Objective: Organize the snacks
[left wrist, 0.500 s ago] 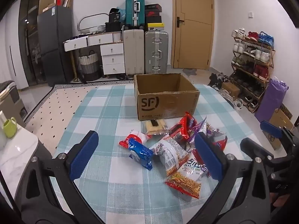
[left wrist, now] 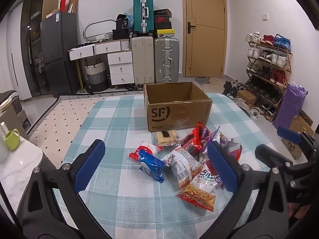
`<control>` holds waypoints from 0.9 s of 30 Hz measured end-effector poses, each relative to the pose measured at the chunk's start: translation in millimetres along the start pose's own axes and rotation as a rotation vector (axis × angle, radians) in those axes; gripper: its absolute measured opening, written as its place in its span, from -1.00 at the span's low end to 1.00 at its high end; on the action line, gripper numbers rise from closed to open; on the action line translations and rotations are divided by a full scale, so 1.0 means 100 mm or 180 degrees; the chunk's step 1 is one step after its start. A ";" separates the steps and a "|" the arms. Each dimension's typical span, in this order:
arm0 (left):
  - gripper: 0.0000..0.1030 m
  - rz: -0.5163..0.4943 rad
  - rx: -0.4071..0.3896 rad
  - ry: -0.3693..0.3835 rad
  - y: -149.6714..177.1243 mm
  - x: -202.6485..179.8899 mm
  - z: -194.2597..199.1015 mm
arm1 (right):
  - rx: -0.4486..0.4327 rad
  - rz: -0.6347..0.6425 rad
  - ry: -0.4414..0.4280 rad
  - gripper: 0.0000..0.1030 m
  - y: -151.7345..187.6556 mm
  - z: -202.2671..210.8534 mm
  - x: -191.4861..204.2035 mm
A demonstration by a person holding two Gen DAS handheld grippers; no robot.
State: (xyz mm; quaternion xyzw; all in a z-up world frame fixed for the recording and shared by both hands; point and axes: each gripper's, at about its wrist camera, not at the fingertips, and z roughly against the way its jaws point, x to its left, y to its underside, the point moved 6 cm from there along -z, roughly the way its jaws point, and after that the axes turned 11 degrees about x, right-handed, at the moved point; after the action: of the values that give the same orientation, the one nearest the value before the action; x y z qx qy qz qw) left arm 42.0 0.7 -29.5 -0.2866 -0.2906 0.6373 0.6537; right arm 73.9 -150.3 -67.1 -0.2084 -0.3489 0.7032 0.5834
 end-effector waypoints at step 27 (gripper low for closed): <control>0.99 0.0145 0.0055 0.0078 0.10 0.10 -0.04 | 0.0022 -0.0022 -0.0058 0.99 0.01 -0.03 0.07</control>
State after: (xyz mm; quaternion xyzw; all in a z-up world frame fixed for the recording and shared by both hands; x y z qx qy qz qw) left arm 38.4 11.4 -39.9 -0.2953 -0.2704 0.6509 0.6450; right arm 74.1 -142.7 -68.8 -0.1987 -0.3525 0.7042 0.5834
